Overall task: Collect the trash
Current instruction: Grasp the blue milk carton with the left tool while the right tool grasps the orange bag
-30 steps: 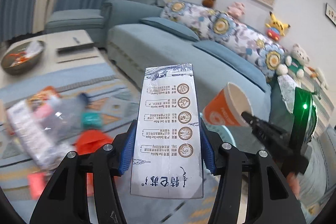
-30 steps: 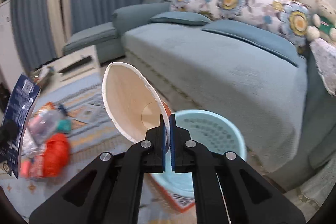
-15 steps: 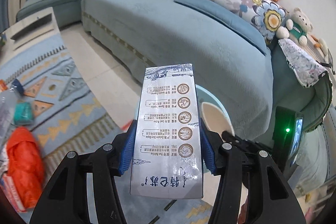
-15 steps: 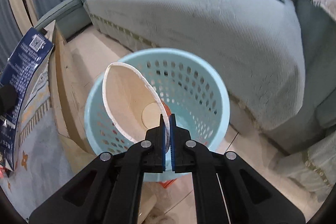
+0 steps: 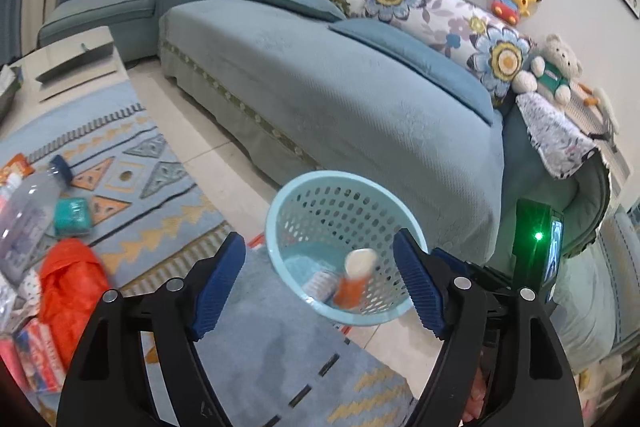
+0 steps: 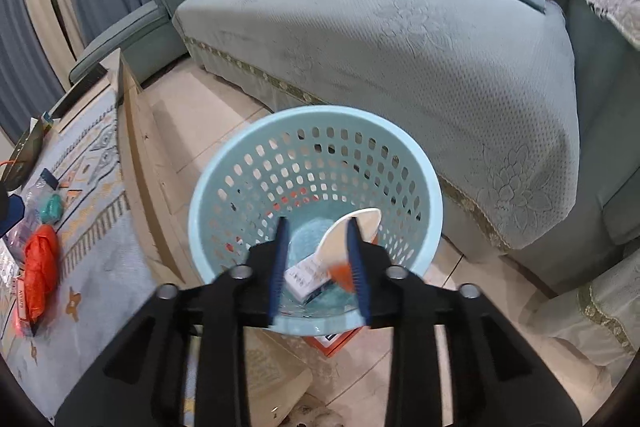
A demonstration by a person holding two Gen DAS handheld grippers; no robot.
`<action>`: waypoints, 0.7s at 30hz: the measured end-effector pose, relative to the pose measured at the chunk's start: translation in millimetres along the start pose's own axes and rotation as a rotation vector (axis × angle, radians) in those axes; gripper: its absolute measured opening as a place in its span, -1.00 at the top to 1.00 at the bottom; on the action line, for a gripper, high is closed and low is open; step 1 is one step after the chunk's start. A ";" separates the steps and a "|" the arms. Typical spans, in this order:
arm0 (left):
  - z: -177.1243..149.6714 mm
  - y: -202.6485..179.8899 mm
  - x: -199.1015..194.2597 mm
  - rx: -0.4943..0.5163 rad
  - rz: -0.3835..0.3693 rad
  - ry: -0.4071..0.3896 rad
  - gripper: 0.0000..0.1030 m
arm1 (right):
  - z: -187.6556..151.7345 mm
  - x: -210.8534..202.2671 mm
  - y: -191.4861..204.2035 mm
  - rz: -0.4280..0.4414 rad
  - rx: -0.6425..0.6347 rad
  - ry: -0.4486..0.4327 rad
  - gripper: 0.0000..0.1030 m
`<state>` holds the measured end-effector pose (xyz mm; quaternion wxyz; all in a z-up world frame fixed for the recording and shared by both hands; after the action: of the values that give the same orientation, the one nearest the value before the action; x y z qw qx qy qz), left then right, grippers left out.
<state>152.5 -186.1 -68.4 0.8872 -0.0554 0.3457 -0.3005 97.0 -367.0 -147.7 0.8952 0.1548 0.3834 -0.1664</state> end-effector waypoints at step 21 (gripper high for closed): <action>22.8 180.7 -166.8 -0.296 0.536 -0.341 -0.68 | 3.3 -73.5 219.9 0.374 -0.355 -0.188 -0.31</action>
<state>159.8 53.7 -9.7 0.9619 -0.1401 0.2346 0.0098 142.9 -157.9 -58.4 0.9551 0.0473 0.2867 0.0580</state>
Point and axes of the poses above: each gripper's, at about its wrist camera, not at the fingertips, and x roughly the way its jaws point, y to its left, z to its top, the point moved 5 cm from there along x, roughly the way its jaws point, and after that the axes turned 6 degrees about -y, right-handed, at the moved point
